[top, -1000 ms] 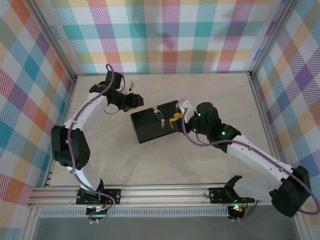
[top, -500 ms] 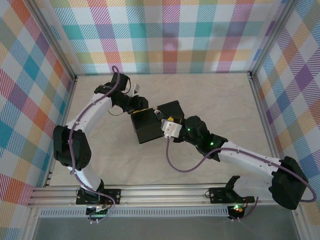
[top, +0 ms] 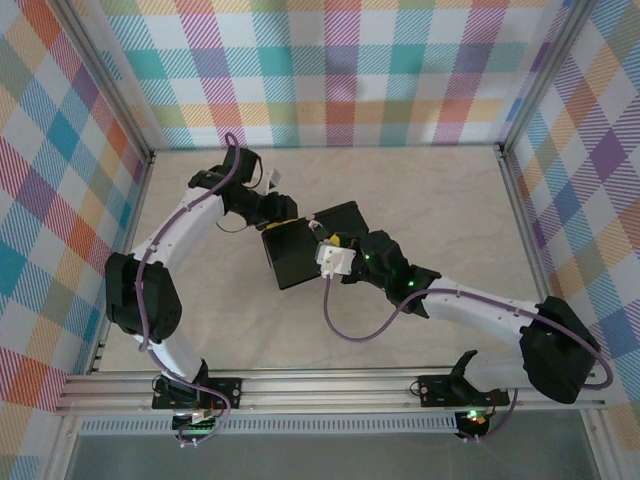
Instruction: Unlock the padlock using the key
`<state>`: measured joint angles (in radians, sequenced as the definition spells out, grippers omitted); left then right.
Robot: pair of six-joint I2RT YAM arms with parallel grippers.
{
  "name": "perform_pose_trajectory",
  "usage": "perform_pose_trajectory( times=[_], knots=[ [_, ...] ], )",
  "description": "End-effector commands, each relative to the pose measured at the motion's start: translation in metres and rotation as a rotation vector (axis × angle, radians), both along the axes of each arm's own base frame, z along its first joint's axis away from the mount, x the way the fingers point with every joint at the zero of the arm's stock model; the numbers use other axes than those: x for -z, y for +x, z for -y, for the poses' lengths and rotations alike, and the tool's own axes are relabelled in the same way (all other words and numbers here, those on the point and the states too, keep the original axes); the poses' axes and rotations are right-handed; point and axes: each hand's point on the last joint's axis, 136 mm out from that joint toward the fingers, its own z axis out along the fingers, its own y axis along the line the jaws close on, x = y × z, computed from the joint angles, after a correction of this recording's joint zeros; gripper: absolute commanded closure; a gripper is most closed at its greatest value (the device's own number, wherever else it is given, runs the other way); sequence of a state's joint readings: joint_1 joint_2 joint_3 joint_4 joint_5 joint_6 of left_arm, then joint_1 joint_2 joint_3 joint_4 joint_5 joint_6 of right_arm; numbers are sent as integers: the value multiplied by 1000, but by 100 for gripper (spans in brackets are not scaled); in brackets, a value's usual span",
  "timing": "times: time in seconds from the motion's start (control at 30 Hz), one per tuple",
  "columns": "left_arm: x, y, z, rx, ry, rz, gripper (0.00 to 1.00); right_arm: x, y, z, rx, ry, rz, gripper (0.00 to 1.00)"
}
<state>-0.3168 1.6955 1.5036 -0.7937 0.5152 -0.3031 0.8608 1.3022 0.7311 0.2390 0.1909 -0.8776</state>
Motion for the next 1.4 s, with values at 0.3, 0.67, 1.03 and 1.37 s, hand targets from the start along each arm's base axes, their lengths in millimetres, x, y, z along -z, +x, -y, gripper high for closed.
perform_pose_trajectory(
  times=[0.3,0.67,1.03,1.37],
  knots=[
    [-10,-20,1,12,-16,-12,51,-34,14,-16,-9,65,77,69],
    [-7,-26,1,7,-28,-31,51,-25,17,-13,35,59,22,80],
    [-8,-33,1,8,-29,-39,52,-37,23,0,123,246,-73,89],
    [-7,-40,9,14,-26,-41,52,-43,20,-1,132,405,-232,92]
  ],
)
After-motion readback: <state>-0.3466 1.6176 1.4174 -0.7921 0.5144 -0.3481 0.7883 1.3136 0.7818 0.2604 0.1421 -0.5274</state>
